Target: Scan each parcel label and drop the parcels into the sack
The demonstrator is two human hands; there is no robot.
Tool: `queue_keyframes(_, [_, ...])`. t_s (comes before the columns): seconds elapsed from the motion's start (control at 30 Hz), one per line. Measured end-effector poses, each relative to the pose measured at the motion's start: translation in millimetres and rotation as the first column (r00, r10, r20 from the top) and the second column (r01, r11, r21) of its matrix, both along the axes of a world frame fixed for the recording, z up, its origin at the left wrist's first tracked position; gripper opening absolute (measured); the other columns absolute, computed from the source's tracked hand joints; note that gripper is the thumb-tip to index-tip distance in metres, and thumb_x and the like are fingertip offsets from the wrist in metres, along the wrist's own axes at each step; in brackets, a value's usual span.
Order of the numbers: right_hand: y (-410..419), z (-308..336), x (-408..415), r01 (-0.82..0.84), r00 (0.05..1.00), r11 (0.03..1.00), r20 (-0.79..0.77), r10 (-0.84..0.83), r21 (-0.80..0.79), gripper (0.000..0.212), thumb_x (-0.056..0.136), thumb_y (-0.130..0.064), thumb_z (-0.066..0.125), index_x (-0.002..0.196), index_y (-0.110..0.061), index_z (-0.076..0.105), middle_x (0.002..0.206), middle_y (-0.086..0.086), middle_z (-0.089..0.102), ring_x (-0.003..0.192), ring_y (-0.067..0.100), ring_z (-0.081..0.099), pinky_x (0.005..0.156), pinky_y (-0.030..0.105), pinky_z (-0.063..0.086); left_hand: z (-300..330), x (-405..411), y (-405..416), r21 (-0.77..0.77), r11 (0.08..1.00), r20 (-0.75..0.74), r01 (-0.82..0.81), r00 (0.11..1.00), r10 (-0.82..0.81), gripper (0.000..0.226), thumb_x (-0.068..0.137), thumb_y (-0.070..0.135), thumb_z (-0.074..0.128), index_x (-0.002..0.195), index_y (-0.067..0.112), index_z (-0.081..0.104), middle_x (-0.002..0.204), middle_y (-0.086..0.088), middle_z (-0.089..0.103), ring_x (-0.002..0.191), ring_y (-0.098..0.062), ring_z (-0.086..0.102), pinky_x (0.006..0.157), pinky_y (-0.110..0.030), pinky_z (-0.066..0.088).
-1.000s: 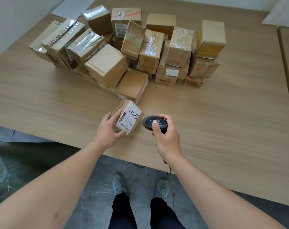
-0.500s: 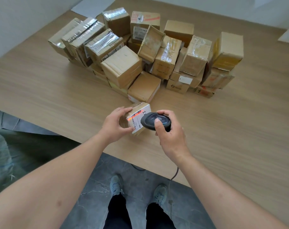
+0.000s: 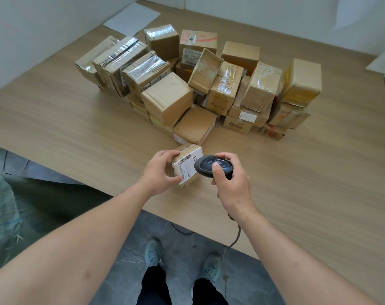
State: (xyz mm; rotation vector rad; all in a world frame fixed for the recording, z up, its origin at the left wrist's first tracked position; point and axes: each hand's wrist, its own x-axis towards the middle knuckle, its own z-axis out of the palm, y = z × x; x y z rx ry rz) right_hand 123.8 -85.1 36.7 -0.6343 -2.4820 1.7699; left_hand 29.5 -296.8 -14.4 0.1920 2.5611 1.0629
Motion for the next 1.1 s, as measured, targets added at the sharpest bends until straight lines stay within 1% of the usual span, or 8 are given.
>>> queue_keyframes(0.13, [-2.1, -3.5, 2.4, 0.034, 0.999, 0.999, 0.018, -0.034, -0.018, 0.024, 0.087, -0.063, 0.057, 0.110, -0.056, 0.058, 0.102, -0.027, 0.073, 0.092, 0.015, 0.074, 0.077, 0.055, 0.064, 4.6, -0.5, 5.4, -0.045, 0.995, 0.106, -0.085, 0.990, 0.090, 0.049, 0.082, 0.032, 0.079, 0.121, 0.045, 0.052, 0.118, 0.001, 0.047, 0.098, -0.018, 0.059, 0.078, -0.035, 0.056])
queue_keyframes(0.23, [-2.5, -8.5, 7.1, 0.056, 0.997, 0.998, 0.058, -0.056, -0.009, 0.026, 0.085, -0.065, 0.055, 0.110, -0.057, 0.057, 0.103, -0.031, 0.072, 0.093, 0.014, 0.075, 0.078, 0.056, 0.064, 1.9, -1.3, 9.3, -0.087, 0.993, 0.161, -0.085, 0.982, 0.098, 0.034, 0.088, 0.038, 0.074, 0.114, 0.040, 0.051, 0.118, -0.003, 0.046, 0.089, -0.011, 0.055, 0.062, -0.026, 0.044])
queue_keyframes(0.33, [-0.3, -13.4, 12.4, 0.084, 0.993, 0.996, 0.088, -0.084, 0.001, 0.028, 0.082, -0.068, 0.053, 0.108, -0.058, 0.056, 0.102, -0.034, 0.070, 0.092, 0.015, 0.075, 0.078, 0.056, 0.063, -0.8, -6.1, 9.7, -0.094, 0.995, 0.246, -0.027, 0.968, 0.049, 0.051, 0.088, 0.044, 0.070, 0.133, 0.052, 0.046, 0.125, -0.006, 0.049, 0.097, -0.018, 0.057, 0.067, -0.028, 0.044])
queue_keyframes(0.4, [2.1, -15.1, 14.6, 0.098, 0.989, 0.995, 0.109, -0.098, 0.005, 0.029, 0.080, -0.069, 0.053, 0.106, -0.057, 0.057, 0.102, -0.034, 0.069, 0.092, 0.016, 0.075, 0.078, 0.056, 0.063, 2.7, -9.8, 8.6, -0.085, 0.995, 0.303, 0.053, 0.953, -0.025, 0.078, 0.088, 0.044, 0.067, 0.149, 0.068, 0.026, 0.140, 0.001, 0.051, 0.106, -0.022, 0.059, 0.078, -0.032, 0.049])
queue_keyframes(0.53, [3.0, -8.3, 14.3, 0.123, 0.985, 0.992, 0.124, -0.123, 0.002, 0.031, 0.077, -0.070, 0.051, 0.103, -0.055, 0.059, 0.095, -0.019, 0.073, 0.092, 0.017, 0.074, 0.078, 0.056, 0.064, 13.8, -12.1, 5.0, 0.059, 0.997, 0.371, 0.046, 0.927, -0.064, 0.097, 0.087, 0.032, 0.071, 0.148, 0.078, 0.010, 0.151, 0.011, 0.047, 0.117, -0.018, 0.062, 0.094, -0.043, 0.059])
queue_keyframes(0.8, [-25.7, 41.5, -9.4, 0.118, 0.993, 0.993, -0.008, -0.118, -0.001, 0.030, 0.081, -0.069, 0.052, 0.104, -0.052, 0.060, 0.097, -0.013, 0.074, 0.088, 0.020, 0.074, 0.072, 0.051, 0.063, 69.1, -16.6, -29.1, 0.121, 0.993, -0.084, -0.012, 0.996, 0.022, 0.089, 0.087, 0.042, 0.082, 0.147, 0.067, 0.020, 0.126, 0.003, 0.065, 0.105, -0.016, 0.066, 0.091, -0.045, 0.059])
queue_keyframes(1.0, [-62.9, 88.0, -32.6, 0.098, 0.987, 0.993, -0.131, -0.089, 0.065, 0.027, 0.086, -0.065, 0.054, 0.107, -0.049, 0.060, 0.097, -0.014, 0.073, 0.088, 0.018, 0.073, 0.071, 0.044, 0.062, 113.1, -50.6, -63.2, 0.187, 0.982, -0.294, -0.008, 0.954, 0.064, 0.079, 0.090, 0.043, 0.079, 0.147, 0.058, 0.027, 0.125, 0.007, 0.065, 0.101, -0.010, 0.063, 0.076, -0.016, 0.044])
queue_keyframes(1.1, [-82.3, 108.0, -41.4, 0.108, 0.982, 0.986, -0.169, -0.086, 0.127, 0.014, 0.100, -0.047, 0.063, 0.112, -0.041, 0.064, 0.098, -0.013, 0.073, 0.087, 0.012, 0.070, 0.068, 0.028, 0.057, 131.1, -68.8, -79.6, 0.216, 0.976, -0.325, 0.006, 0.943, 0.066, 0.080, 0.090, 0.039, 0.080, 0.146, 0.059, 0.028, 0.122, 0.007, 0.068, 0.102, -0.010, 0.065, 0.075, -0.014, 0.043])
